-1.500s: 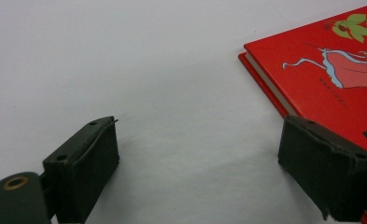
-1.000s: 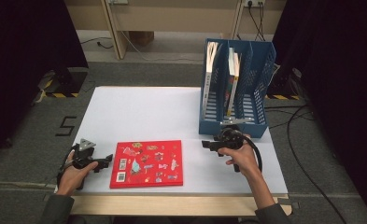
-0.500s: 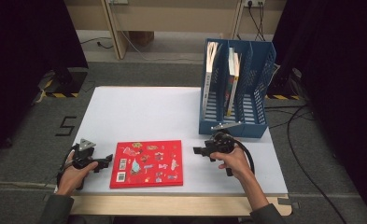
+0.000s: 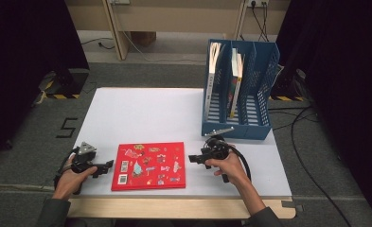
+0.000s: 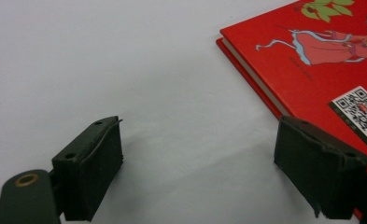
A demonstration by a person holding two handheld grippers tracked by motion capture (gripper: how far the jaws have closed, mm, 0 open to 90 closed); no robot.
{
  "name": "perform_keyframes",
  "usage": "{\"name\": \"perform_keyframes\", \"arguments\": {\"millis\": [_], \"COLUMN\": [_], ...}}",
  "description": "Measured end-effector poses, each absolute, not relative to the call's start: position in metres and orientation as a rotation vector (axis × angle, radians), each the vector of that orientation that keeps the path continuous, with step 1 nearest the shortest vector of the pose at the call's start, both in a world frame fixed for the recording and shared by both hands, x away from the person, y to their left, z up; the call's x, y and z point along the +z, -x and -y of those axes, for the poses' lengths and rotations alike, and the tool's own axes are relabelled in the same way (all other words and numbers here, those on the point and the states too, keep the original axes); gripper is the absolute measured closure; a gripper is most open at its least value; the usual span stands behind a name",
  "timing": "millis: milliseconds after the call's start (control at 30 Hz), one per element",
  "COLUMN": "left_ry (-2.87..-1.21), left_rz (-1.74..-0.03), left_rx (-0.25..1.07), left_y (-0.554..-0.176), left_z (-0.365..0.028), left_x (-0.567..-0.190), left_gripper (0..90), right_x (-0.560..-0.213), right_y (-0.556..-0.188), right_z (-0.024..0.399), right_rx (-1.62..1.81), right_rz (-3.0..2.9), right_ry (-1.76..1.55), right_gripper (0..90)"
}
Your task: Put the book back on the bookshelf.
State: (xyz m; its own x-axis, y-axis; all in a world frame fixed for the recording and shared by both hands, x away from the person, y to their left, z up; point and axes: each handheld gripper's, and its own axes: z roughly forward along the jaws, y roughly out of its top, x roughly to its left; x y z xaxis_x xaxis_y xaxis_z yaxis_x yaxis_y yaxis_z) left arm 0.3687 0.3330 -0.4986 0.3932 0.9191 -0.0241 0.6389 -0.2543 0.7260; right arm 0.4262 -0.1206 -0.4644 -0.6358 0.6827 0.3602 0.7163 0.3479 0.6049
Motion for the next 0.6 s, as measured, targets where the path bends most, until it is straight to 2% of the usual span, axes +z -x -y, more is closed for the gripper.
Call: {"name": "perform_keyframes", "arguments": {"millis": [233,600], "left_ry": [-2.032,-2.021], "left_rz": [-1.311,-1.301], "left_rx": [0.501,0.522], "left_y": [-0.360,-0.356], "left_z": [-0.327,-0.326], "left_x": [-0.499,-0.501], "left_gripper": [14.7,14.8], "right_x": [-0.470,-0.475], "right_y": [-0.423,-0.423], "right_z": [0.113,0.103], "right_rx": [-1.160,-1.139], "right_rz": [2.530,2.525], "right_ry": [1.298,1.292], "right_gripper": [27.0,26.9]}}
